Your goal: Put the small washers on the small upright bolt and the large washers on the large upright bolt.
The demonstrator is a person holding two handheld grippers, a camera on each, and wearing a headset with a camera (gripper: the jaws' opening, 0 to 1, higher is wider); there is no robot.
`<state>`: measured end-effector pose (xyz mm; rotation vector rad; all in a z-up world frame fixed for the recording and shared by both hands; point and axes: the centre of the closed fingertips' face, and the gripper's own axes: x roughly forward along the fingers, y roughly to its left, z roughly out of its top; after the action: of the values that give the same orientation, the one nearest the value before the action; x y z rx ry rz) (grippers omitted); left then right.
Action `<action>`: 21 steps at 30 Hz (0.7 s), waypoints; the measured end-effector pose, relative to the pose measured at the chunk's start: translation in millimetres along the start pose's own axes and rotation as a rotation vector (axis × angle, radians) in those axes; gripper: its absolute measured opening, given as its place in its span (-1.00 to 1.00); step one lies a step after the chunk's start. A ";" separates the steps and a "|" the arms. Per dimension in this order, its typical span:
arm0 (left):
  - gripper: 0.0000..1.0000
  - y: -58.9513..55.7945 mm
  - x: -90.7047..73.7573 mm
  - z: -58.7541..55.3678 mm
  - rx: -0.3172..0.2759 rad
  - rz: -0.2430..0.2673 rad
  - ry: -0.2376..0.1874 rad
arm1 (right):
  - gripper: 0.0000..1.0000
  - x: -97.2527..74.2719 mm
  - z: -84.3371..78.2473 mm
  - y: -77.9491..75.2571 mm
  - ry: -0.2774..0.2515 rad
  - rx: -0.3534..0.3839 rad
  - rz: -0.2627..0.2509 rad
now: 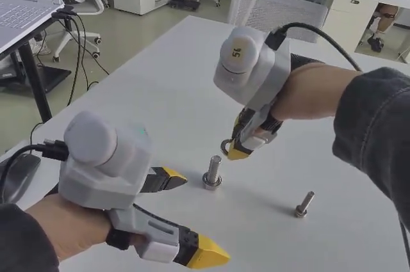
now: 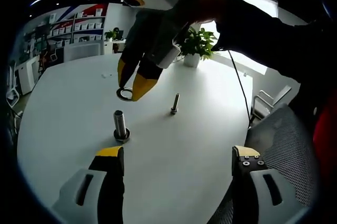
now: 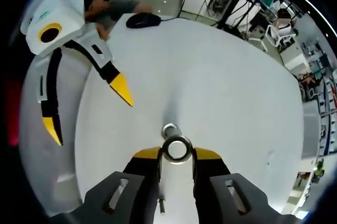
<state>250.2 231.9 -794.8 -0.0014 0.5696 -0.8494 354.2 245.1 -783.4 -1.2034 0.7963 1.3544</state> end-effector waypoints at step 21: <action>0.68 2.2 -0.2 1.5 -0.013 0.009 -0.004 | -0.53 26.2 3.4 -1.3 0.030 -0.028 0.064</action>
<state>252.4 233.2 -793.9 -0.0120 0.5708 -0.8365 357.9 256.0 -807.2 -1.2317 0.8460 1.4068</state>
